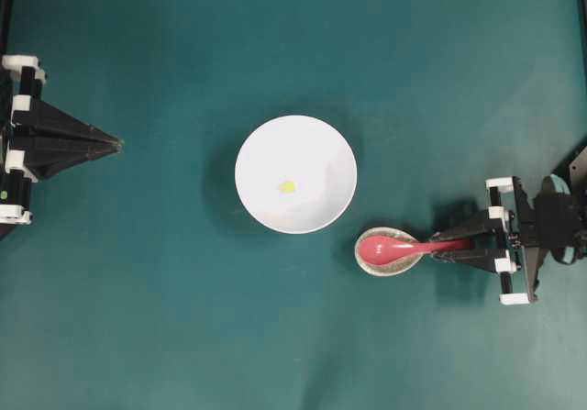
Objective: Scoop the yellow hexagonal prism block from the bowl with a spoon using the right arm.
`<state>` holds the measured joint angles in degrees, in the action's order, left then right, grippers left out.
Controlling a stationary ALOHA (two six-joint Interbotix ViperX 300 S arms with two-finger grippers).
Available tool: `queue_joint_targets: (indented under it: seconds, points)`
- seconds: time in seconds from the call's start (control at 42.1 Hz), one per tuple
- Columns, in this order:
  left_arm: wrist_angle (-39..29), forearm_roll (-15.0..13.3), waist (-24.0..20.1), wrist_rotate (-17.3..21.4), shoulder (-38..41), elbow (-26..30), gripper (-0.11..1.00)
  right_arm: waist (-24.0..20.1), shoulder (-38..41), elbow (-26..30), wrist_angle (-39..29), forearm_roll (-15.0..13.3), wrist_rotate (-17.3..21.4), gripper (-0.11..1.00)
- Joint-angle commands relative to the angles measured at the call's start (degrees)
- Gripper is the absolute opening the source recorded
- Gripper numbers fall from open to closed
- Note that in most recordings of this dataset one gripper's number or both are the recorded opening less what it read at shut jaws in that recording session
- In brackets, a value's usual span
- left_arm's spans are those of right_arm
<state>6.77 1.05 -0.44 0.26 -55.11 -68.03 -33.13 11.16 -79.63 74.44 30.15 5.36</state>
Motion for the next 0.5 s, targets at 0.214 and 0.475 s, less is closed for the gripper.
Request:
queue_joint_targets:
  seconds: [0.214,0.475]
  points:
    - [0.7,0.18,0.09,0.09,0.26,1.67,0.0,0.79,-13.27,-1.32,-2.64,0.18,-2.46,0.23]
    - [1.67,0.18,0.09,0.09,0.7,1.58,0.0,8.53,-28.74,1.58,-22.68,0.26,-8.61,0.23]
